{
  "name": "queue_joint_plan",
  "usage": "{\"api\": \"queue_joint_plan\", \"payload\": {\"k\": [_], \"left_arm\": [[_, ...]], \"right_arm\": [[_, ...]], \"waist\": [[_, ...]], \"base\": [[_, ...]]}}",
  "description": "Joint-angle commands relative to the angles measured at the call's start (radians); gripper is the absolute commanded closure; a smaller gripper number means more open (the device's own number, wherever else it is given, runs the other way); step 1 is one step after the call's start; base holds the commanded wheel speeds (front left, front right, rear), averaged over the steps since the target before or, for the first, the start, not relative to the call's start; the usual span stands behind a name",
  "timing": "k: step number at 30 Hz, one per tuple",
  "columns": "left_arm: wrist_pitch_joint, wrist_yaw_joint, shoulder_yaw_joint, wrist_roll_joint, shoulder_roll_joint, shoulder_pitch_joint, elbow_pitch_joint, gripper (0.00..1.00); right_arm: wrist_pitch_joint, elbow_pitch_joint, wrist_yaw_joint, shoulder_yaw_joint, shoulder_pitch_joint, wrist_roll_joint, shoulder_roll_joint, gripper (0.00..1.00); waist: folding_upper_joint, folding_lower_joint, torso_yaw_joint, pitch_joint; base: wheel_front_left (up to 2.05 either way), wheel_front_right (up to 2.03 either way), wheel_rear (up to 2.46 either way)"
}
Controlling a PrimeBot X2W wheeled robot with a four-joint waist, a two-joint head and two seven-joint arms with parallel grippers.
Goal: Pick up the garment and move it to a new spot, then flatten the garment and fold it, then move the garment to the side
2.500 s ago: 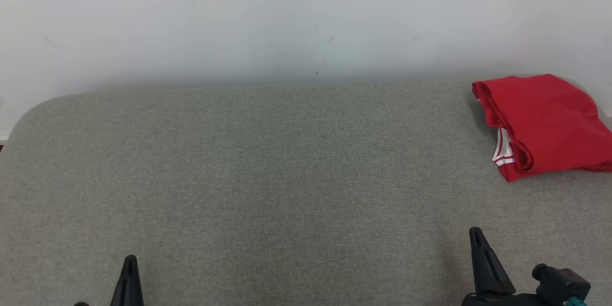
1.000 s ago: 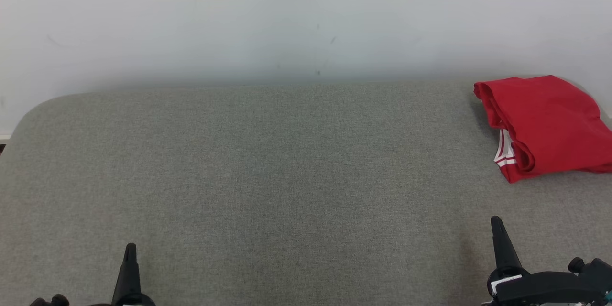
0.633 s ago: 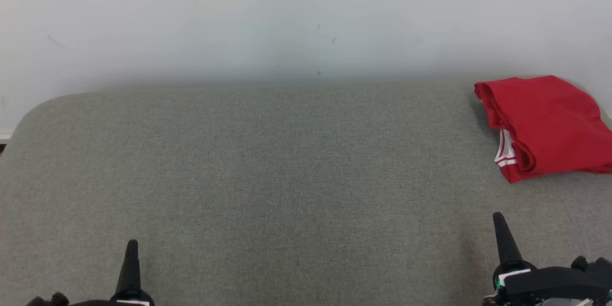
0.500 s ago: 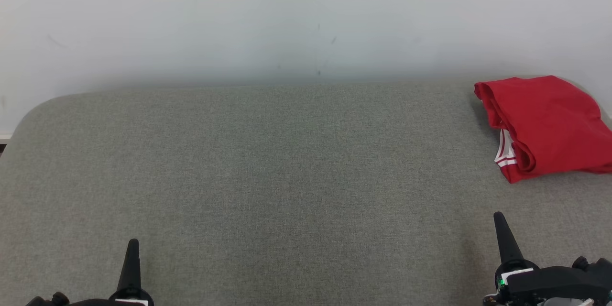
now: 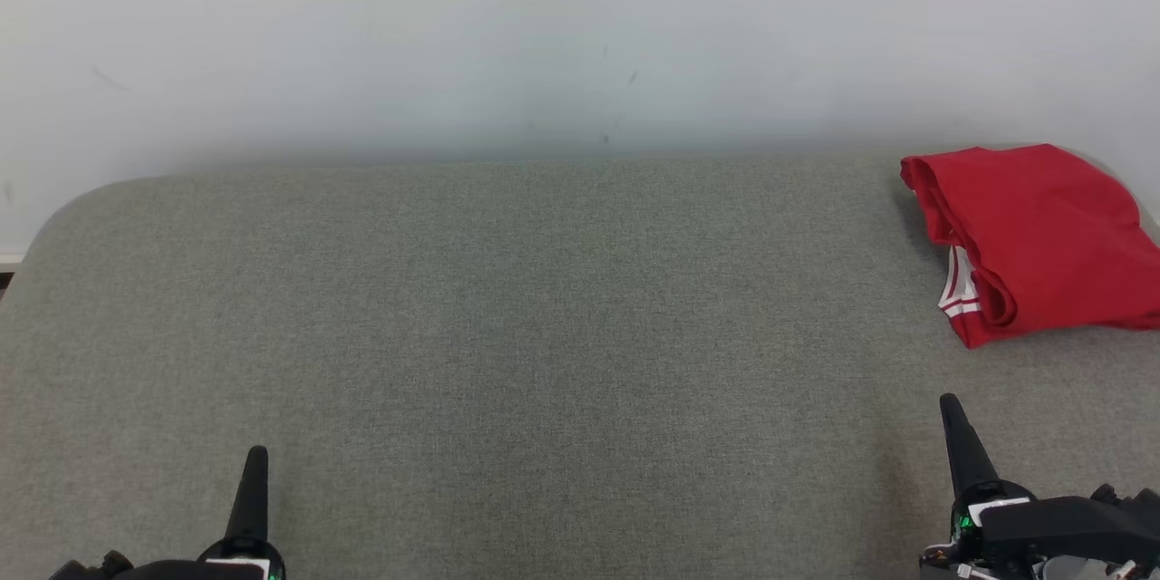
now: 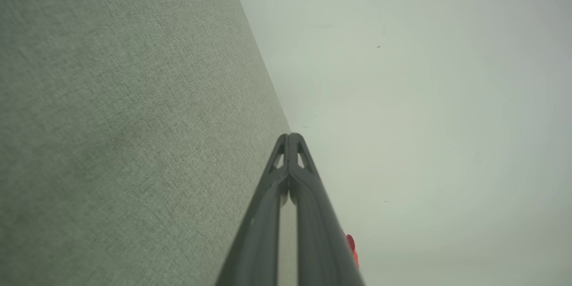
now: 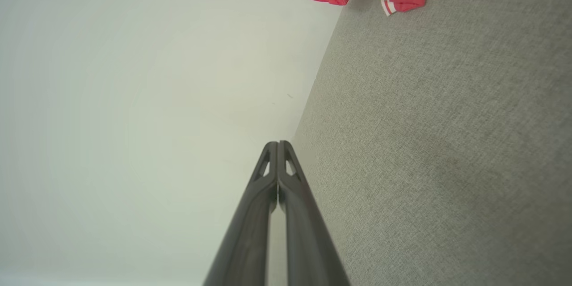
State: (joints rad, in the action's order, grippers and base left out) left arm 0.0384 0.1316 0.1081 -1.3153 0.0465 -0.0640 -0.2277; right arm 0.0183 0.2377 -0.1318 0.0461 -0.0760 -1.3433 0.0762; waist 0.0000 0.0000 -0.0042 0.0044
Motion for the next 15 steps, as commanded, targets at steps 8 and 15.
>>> {"api": "queue_joint_plan", "payload": {"k": [8,15], "left_arm": [[0.023,-0.001,0.005,-0.088,0.005,-0.028,-0.002,1.0],[0.037,-0.001,0.006,-0.142,0.005,-0.032,-0.006,1.0]], "right_arm": [[0.023,-0.003,0.002,0.016,-0.017,-0.085,-0.004,1.0],[0.038,-0.001,0.002,0.025,-0.023,-0.137,-0.006,1.0]], "waist": [[0.0,0.0,0.001,0.0],[0.0,0.0,0.002,-0.001]], "base": [[0.0,0.0,0.0],[0.0,0.0,0.0]]}}
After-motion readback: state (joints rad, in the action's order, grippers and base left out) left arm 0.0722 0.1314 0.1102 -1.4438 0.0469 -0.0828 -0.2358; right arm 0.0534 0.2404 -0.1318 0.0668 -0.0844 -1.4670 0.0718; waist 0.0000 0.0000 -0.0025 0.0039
